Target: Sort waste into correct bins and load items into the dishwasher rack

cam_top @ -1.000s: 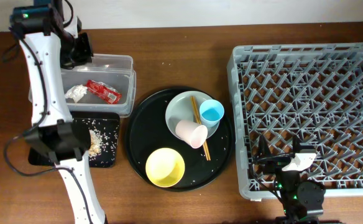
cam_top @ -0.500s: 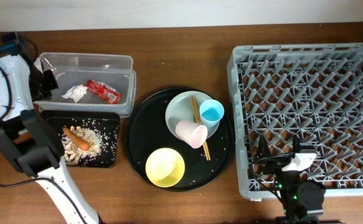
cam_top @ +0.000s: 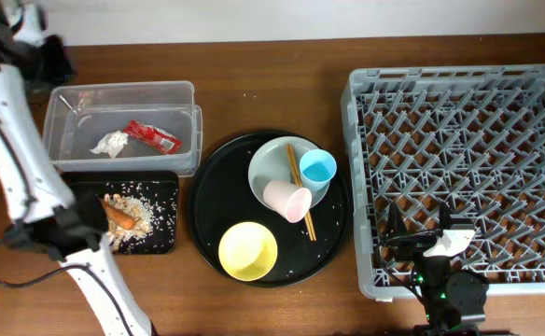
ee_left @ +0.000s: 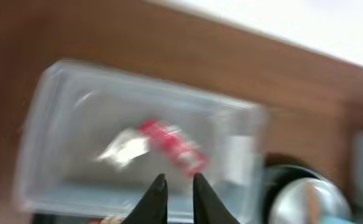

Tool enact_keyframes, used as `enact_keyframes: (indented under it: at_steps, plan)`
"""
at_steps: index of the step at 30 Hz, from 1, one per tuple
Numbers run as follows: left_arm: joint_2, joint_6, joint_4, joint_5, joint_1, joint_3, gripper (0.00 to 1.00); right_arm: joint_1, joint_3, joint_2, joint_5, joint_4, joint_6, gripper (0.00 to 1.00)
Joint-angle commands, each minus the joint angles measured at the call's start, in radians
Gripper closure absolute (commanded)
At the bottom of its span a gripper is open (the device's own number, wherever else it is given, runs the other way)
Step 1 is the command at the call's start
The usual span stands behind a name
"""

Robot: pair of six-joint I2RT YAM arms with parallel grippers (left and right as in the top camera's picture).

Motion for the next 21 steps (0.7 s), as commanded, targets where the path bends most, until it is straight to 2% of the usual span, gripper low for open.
enact_keyframes:
  at_steps: [1, 2, 6, 8, 11, 12, 13, 15, 17, 19, 21]
  plan:
    - [-0.036, 0.008, -0.016, 0.101, -0.225, 0.068, 0.71, -0.005, -0.006, -0.006, 0.008, -0.004, 0.001, 0.01]
    - [-0.036, 0.008, -0.016, 0.099, -0.306, 0.068, 0.67, -0.005, -0.006, -0.006, 0.008, -0.004, 0.001, 0.02]
    - [-0.055, 0.009, -0.016, 0.068, -0.560, 0.061, 0.66, -0.005, -0.006, -0.006, 0.008, -0.004, 0.001, 0.02]
    - [-0.111, 0.010, -0.016, -0.034, -0.676, 0.014, 0.66, -0.005, -0.006, -0.006, 0.008, -0.004, 0.001, 0.02]
    - [-0.271, 0.016, -0.016, -0.097, -0.749, -0.215, 0.66, -0.005, -0.006, -0.006, 0.004, -0.004, 0.001, 0.02]
    - [-0.389, 0.016, -0.016, -0.102, -0.750, -0.384, 0.67, -0.005, -0.006, -0.006, 0.004, -0.004, 0.001, 0.02]
    - [-0.441, 0.016, -0.015, -0.118, -0.750, -0.457, 0.68, -0.005, -0.006, -0.006, -0.011, -0.004, 0.017, 0.02]
    - [-0.535, 0.011, -0.003, -0.166, -0.750, -0.591, 0.68, -0.005, 0.000, -0.006, -0.146, 0.003, 0.144, 0.02]
    - [-0.545, -0.016, 0.024, -0.163, -0.750, -0.647, 0.68, -0.005, 0.106, -0.005, -0.154, -0.110, 0.144, 0.02]
    - [-0.544, -0.034, 0.099, -0.155, -0.750, -0.727, 0.67, -0.005, 0.392, 0.082, -0.153, -0.356, 0.143, 0.02]
    - [-0.544, -0.053, 0.145, -0.146, -0.751, -0.822, 0.66, -0.005, 0.700, 0.269, -0.154, -0.612, 0.143, 0.02]
